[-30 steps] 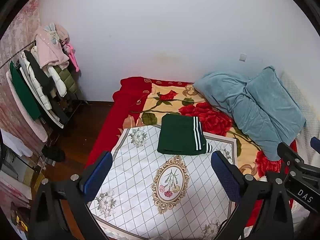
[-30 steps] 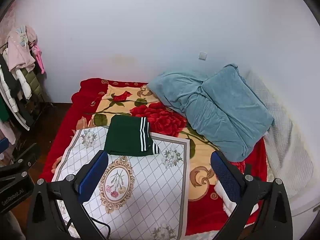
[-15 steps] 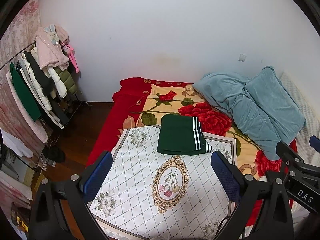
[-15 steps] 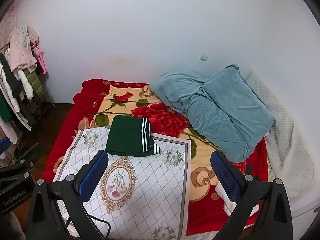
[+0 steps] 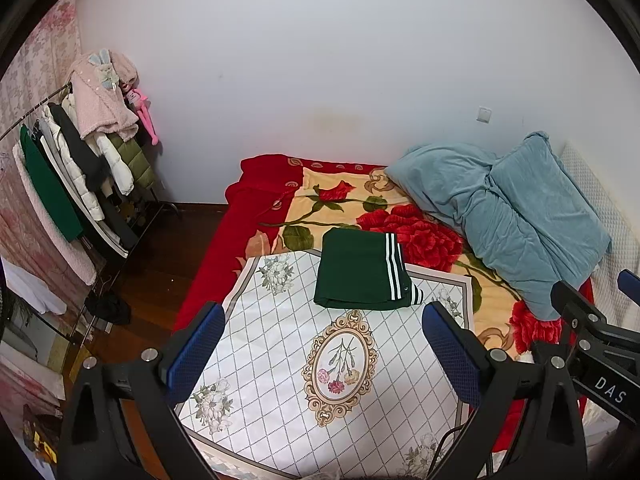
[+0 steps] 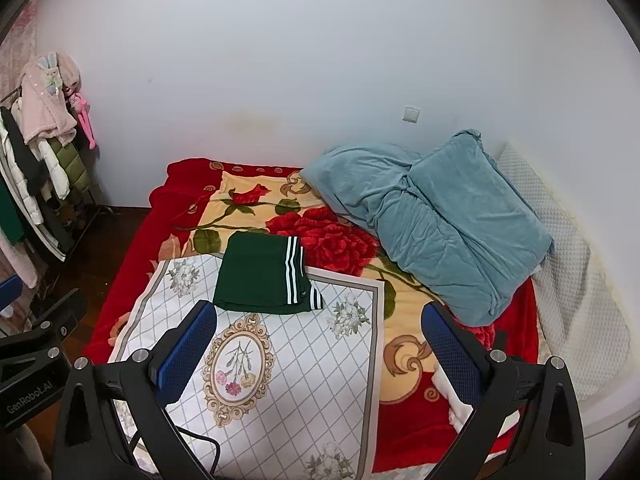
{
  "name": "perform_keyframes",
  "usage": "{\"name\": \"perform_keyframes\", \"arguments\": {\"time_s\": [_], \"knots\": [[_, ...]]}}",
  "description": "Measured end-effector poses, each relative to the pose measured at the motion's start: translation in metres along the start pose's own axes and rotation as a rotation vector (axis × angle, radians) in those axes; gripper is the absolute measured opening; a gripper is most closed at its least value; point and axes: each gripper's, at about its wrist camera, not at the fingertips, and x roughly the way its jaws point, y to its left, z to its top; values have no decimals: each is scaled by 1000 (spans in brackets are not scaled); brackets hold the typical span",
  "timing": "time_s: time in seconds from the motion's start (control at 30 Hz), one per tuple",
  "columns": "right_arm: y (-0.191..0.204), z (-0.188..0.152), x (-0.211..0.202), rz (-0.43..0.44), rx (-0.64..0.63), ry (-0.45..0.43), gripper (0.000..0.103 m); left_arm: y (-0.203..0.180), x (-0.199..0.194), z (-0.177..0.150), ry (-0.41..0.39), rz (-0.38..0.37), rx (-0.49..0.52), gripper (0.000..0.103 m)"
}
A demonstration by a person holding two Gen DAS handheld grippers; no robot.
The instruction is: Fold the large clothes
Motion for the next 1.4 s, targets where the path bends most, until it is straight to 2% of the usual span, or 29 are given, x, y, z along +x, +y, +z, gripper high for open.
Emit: {"name": "perform_keyframes", "arguments": {"time_s": [0.5,0.7,1.4], "knots": [[0,5,3,2,-3,-5,103,-1,-2,0,-5,2,0,101],[1,16,7,5,-9,-8,103,1,-2,5,-5,3,-5,101],[4,15,4,6,-7,-13,103,3,-2,9,-12,7,-11,101]]}}
